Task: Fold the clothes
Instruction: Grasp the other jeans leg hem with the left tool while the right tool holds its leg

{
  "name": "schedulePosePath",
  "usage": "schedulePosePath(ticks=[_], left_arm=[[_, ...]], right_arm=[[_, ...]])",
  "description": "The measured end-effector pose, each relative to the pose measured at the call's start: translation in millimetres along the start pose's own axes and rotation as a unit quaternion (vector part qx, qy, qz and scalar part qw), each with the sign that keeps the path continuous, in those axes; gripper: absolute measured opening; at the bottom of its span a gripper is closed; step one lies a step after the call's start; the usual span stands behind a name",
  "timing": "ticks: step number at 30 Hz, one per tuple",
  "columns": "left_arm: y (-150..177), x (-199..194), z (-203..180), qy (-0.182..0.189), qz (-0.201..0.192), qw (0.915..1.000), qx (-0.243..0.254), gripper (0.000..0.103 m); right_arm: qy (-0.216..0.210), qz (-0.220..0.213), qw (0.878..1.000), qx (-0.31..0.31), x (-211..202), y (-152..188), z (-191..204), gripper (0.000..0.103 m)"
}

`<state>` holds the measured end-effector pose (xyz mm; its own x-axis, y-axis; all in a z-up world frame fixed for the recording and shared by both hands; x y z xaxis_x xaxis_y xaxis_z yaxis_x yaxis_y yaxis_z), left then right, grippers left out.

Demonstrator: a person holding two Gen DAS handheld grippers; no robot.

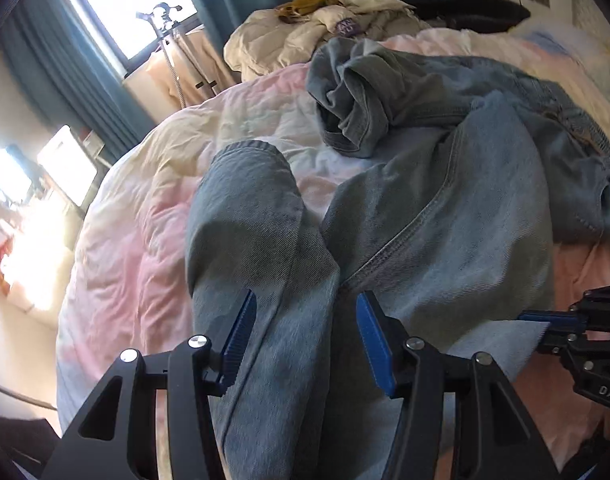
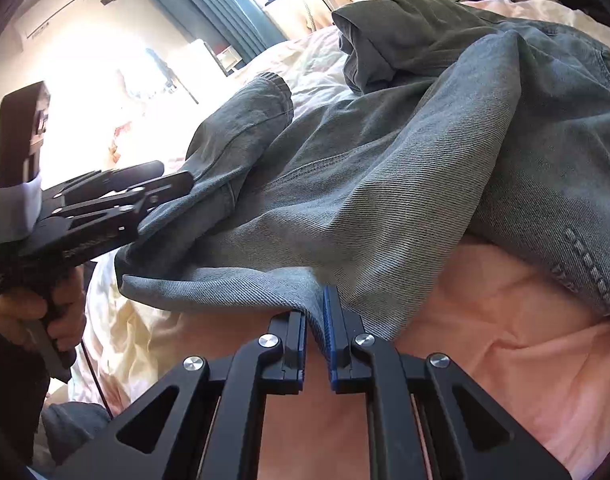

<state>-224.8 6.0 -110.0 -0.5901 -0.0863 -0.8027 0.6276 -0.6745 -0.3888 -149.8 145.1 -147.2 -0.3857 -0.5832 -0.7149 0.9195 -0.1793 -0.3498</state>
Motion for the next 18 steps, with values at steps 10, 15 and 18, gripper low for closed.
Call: schedulePosePath(ticks=[10, 15, 18], left_arm=[[-7, 53, 2, -0.029, 0.063, 0.9952, 0.069, 0.043], [-18, 37, 29, -0.027, 0.033, 0.9991, -0.007, 0.016], [-23, 20, 52, -0.031, 0.008, 0.9972, -0.067, 0.009]], right_arm=[[-0.018, 0.012, 1.000, 0.014, 12, -8, -6, 0.009], [-0.017, 0.015, 1.000, 0.017, 14, -10, -9, 0.010], [-0.019, 0.015, 0.999, 0.022, 13, -11, -12, 0.010]])
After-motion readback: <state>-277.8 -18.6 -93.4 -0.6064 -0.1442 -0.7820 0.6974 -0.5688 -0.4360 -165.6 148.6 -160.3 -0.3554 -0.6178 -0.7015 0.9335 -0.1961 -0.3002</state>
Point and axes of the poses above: each gripper's, at about its wrist camera, not at the fingertips, and x roughly the way its jaws point, z to its left, y to its underside, the point moved 8 cm from there along x, roughly the way its jaws point, and after that the axes turned 14 degrees about x, right-handed, at the moved point
